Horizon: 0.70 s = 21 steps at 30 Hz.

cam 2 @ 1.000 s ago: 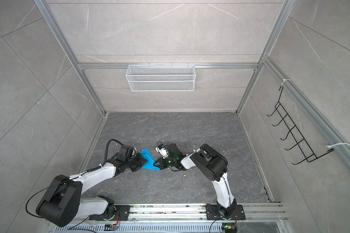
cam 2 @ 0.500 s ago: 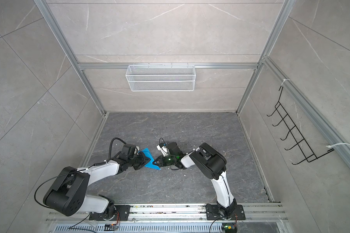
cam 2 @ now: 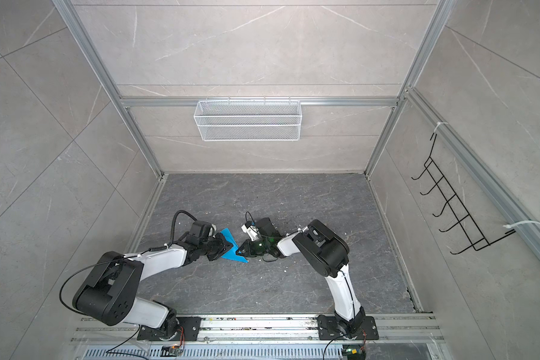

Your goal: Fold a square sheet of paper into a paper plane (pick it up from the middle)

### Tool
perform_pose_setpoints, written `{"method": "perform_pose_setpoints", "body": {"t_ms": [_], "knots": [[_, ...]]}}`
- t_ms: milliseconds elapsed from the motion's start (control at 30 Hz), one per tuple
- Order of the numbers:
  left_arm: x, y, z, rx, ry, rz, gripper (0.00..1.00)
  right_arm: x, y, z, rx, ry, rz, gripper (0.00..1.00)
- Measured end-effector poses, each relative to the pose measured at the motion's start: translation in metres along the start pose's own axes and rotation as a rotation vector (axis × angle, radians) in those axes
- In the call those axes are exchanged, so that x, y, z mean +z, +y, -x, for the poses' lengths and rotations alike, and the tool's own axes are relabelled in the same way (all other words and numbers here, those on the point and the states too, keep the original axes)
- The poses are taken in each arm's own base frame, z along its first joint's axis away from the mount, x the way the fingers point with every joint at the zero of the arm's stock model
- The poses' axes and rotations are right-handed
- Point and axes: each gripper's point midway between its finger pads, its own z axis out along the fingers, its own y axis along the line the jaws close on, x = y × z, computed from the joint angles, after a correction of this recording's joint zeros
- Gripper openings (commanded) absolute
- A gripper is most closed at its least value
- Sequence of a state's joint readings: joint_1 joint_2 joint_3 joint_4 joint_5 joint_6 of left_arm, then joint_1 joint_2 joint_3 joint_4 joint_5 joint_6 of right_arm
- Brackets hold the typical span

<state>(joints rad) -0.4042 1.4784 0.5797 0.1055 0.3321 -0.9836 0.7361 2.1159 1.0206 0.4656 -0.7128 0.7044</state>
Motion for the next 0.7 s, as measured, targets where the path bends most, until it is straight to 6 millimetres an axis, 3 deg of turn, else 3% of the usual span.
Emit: {"method": "perform_pose_setpoints", "body": {"t_ms": [233, 400, 700], "knots": [[0.005, 0.007, -0.001, -0.001, 0.007, 0.025, 0.11, 0.0, -0.001, 0.001, 0.053, 0.003, 0.006, 0.09], [0.009, 0.009, 0.0, -0.005, 0.013, 0.034, 0.11, 0.0, 0.001, 0.001, 0.076, 0.011, 0.019, 0.16], [0.011, 0.007, 0.003, -0.004, 0.013, 0.034, 0.11, -0.001, -0.001, 0.001, 0.083, 0.013, 0.014, 0.1]]}}
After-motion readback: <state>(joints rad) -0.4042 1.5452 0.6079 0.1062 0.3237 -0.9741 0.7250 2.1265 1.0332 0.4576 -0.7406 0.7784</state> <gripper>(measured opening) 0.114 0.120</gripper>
